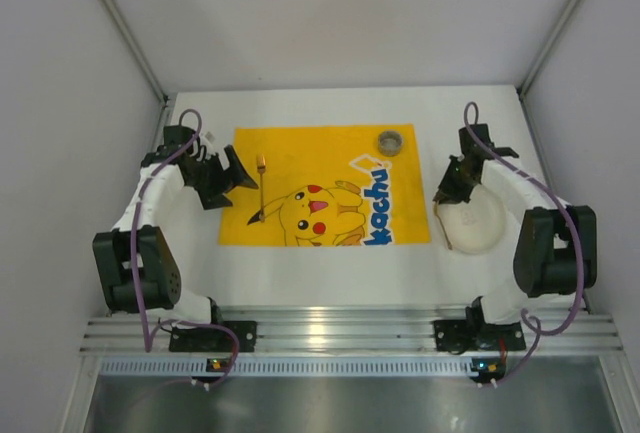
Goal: Set the dinner table for one person
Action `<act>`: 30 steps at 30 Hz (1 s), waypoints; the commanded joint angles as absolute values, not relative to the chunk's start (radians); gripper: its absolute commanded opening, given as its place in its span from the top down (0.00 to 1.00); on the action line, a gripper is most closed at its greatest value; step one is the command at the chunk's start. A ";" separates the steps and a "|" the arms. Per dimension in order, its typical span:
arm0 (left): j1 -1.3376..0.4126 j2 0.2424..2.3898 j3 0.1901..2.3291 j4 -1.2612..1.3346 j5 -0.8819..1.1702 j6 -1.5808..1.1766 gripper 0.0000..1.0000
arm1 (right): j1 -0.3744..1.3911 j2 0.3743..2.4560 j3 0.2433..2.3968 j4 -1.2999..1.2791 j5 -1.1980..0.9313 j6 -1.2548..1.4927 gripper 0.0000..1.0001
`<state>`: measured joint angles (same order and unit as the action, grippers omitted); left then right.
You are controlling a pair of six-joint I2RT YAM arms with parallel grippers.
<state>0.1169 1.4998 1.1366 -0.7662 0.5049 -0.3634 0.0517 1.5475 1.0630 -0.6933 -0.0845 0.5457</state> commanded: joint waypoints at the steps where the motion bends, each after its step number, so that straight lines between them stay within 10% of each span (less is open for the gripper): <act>1: 0.121 1.450 1.121 -0.759 0.520 -0.354 0.04 | 0.092 1.611 1.101 -0.626 -0.112 0.603 1.00; 9: 0.120 1.417 1.098 -0.769 0.525 -0.351 0.04 | 0.126 1.758 1.132 -0.557 -0.138 0.712 0.93; 11: 0.118 1.407 1.092 -0.770 0.523 -0.351 0.04 | 0.129 1.769 1.143 -0.551 -0.132 0.730 0.44; 13: 0.118 1.401 1.086 -0.770 0.526 -0.351 0.04 | 0.127 1.773 1.160 -0.551 -0.135 0.733 0.18; 16: 0.118 1.393 1.081 -0.773 0.528 -0.348 0.04 | 0.127 1.769 1.173 -0.561 -0.140 0.723 0.05; 30: 0.118 1.402 1.080 -0.759 0.529 -0.354 0.04 | 0.288 1.395 1.025 -0.686 -0.051 0.667 0.10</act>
